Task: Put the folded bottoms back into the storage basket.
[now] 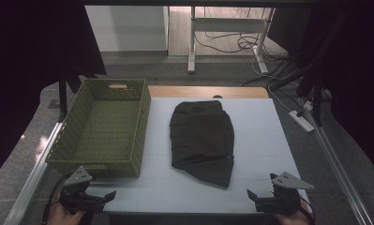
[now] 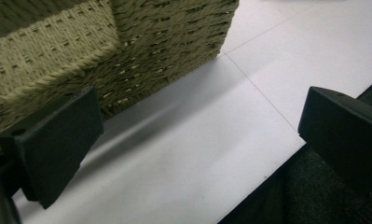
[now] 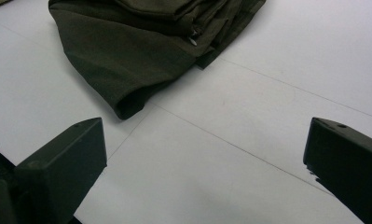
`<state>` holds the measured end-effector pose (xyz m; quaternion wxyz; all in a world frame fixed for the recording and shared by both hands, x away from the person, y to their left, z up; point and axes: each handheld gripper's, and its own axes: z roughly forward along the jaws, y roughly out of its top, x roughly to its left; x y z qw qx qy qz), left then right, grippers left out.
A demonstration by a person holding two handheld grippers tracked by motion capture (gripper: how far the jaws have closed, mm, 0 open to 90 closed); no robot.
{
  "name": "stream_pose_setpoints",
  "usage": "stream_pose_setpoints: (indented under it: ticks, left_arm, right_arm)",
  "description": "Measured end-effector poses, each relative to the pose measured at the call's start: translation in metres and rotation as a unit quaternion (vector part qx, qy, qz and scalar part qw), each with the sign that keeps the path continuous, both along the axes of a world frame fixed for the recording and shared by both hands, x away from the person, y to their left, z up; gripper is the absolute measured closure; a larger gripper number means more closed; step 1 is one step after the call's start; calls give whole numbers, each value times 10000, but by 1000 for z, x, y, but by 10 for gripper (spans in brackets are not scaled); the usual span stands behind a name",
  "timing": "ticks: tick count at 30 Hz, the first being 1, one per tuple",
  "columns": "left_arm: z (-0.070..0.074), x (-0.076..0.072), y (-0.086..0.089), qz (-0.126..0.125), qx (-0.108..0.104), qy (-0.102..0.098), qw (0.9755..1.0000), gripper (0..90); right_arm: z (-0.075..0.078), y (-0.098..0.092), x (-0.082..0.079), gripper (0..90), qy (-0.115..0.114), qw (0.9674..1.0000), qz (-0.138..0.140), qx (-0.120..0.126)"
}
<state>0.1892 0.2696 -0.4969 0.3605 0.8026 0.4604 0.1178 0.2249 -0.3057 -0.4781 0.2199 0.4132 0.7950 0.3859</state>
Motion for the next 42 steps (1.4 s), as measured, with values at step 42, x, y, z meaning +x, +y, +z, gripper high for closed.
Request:
stream_pose_setpoints:
  ticks: [42]
  left_arm:
    - [4, 17, -35, -940, -643, 57, 9935, 1]
  right_arm:
    - [-1, 1, 2, 0, 100, 9999, 39, -42]
